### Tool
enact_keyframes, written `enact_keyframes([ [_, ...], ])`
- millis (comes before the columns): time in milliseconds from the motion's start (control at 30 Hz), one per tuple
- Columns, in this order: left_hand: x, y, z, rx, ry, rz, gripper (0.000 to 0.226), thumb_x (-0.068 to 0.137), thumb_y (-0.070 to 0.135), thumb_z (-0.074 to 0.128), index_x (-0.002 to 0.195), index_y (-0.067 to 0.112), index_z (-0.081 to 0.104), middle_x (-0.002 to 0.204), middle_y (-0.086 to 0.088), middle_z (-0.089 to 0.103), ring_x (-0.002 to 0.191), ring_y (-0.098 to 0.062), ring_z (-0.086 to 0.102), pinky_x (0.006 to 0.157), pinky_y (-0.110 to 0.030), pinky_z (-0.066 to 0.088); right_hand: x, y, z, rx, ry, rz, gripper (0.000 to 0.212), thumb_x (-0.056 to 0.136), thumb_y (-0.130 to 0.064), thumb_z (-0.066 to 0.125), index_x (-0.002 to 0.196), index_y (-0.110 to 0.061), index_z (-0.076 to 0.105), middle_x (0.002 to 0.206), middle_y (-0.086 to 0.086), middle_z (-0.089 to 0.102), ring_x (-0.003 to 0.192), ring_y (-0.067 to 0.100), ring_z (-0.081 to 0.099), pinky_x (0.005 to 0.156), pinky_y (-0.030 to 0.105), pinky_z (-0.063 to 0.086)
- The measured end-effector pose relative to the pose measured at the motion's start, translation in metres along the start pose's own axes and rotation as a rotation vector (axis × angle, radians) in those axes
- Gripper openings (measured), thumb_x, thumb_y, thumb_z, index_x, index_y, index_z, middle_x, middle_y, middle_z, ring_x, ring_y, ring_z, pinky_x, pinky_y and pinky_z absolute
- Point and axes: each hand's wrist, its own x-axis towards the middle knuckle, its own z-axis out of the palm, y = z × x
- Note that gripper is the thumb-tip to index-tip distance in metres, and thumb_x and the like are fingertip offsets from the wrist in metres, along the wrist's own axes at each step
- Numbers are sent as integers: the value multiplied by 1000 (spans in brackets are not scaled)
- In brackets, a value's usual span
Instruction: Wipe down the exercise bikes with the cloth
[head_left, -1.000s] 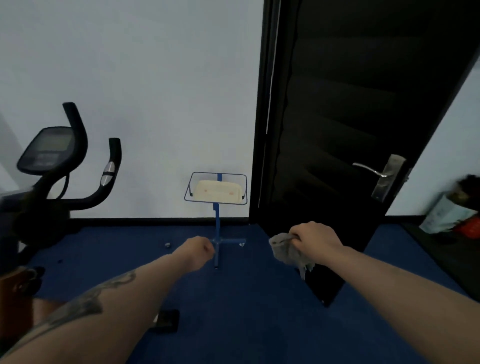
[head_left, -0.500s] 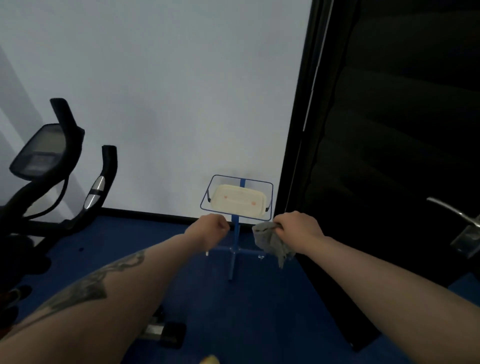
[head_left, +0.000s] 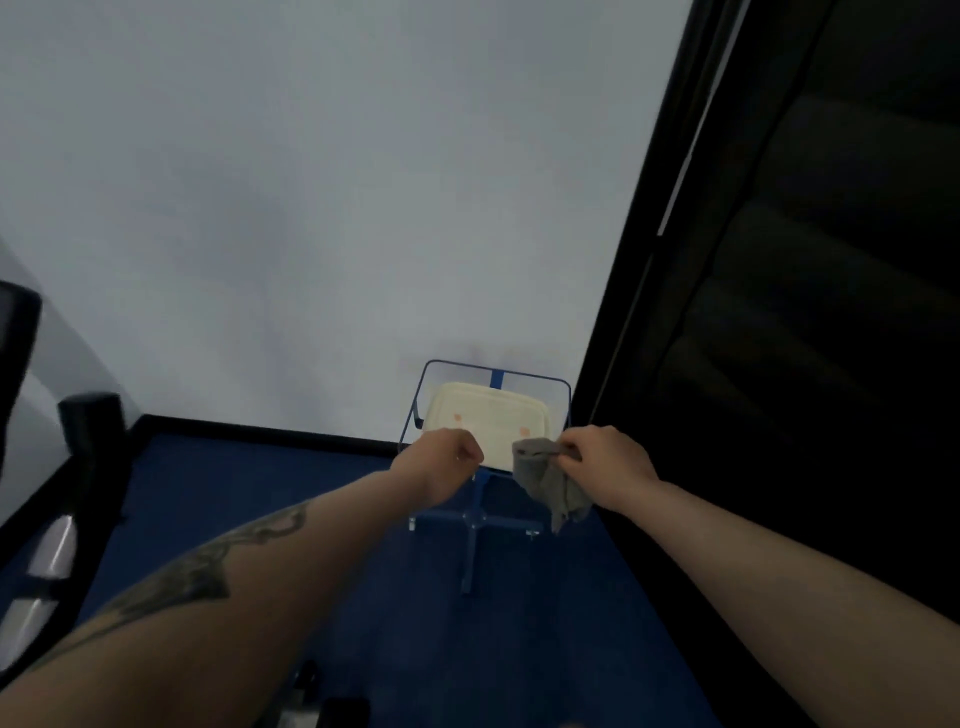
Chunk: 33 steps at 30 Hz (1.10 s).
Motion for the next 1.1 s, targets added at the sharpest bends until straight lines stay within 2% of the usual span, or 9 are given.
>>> enact_keyframes([
  [167, 57, -24, -6, -57, 9, -36, 18, 96, 23, 52, 105, 28, 67, 111, 5, 64, 100, -16, 61, 92, -37, 52, 65, 16, 17, 139, -26, 38, 21, 96, -37, 54, 90, -23, 68, 84, -3, 66, 77, 16, 62, 70, 38, 55],
  [433, 158, -56, 5, -136, -12, -203, 15, 96, 23, 53, 101, 33, 63, 111, 9, 66, 96, -11, 62, 87, -33, 54, 186, 45, 43, 153, -139, 27, 17, 95, -36, 55, 91, -25, 67, 86, -4, 66, 80, 18, 62, 69, 37, 53],
  [533, 199, -60, 12, -168, -37, -234, 14, 96, 24, 53, 100, 34, 62, 114, 11, 63, 97, -13, 61, 81, -29, 53, 233, 55, 54, 134, -198, 10, 16, 95, -34, 54, 95, -25, 67, 90, -5, 66, 84, 19, 61, 70, 35, 52],
  [700, 258, -78, 25, -218, -72, -321, 18, 97, 25, 51, 108, 29, 65, 114, 10, 64, 95, -16, 64, 88, -38, 55, 301, 64, 93, 64, -283, 7, 19, 95, -28, 51, 95, -23, 69, 96, -1, 67, 90, 21, 61, 71, 33, 51],
  [767, 275, -89, 31, -189, -90, -333, 20, 98, 25, 50, 110, 30, 65, 117, 9, 64, 97, -14, 63, 86, -34, 54, 323, 64, 111, 17, -312, 2, 20, 95, -28, 49, 95, -22, 68, 96, 0, 67, 90, 22, 62, 71, 33, 51],
  [867, 294, -107, 36, -182, -82, -334, 22, 98, 24, 50, 112, 29, 66, 124, 9, 62, 100, -11, 60, 82, -29, 52, 353, 61, 133, -32, -257, -6, 23, 97, -25, 45, 99, -21, 68, 96, 3, 69, 87, 23, 63, 67, 32, 49],
  [1000, 301, -123, 37, -191, -52, -373, 20, 98, 27, 49, 107, 33, 65, 117, 12, 61, 92, -10, 62, 79, -34, 56, 376, 57, 156, -115, -142, -27, 25, 101, -30, 43, 113, -20, 62, 100, 4, 70, 87, 23, 65, 60, 29, 42],
  [1067, 301, -129, 40, -210, -45, -383, 19, 97, 27, 48, 104, 35, 64, 113, 13, 61, 90, -9, 62, 79, -35, 56, 384, 58, 172, -146, -166, -40, 27, 103, -31, 40, 115, -19, 61, 105, 5, 69, 90, 24, 65, 62, 29, 41],
  [1100, 299, -131, 43, -216, -51, -389, 18, 97, 27, 48, 103, 36, 63, 112, 13, 61, 90, -9, 61, 78, -34, 56, 383, 59, 181, -124, -228, -25, 28, 103, -31, 40, 117, -19, 60, 110, 6, 68, 94, 24, 64, 65, 29, 42],
])
